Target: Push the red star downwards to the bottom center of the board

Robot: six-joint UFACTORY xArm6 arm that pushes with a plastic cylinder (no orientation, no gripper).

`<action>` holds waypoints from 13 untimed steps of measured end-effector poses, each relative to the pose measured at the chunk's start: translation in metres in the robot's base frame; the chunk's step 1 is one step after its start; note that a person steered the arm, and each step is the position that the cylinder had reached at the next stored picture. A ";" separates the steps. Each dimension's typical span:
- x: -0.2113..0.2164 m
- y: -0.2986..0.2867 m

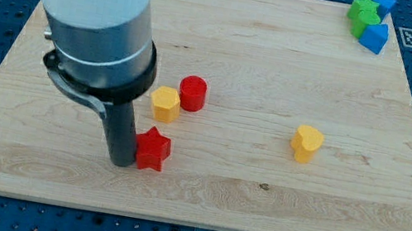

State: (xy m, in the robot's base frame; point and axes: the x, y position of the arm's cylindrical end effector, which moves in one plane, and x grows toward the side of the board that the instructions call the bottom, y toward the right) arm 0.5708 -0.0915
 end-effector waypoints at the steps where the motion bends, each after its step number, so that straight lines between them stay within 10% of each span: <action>1: 0.015 0.012; 5: -0.044 -0.048; 13: -0.034 0.003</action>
State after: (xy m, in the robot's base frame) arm 0.5371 -0.0883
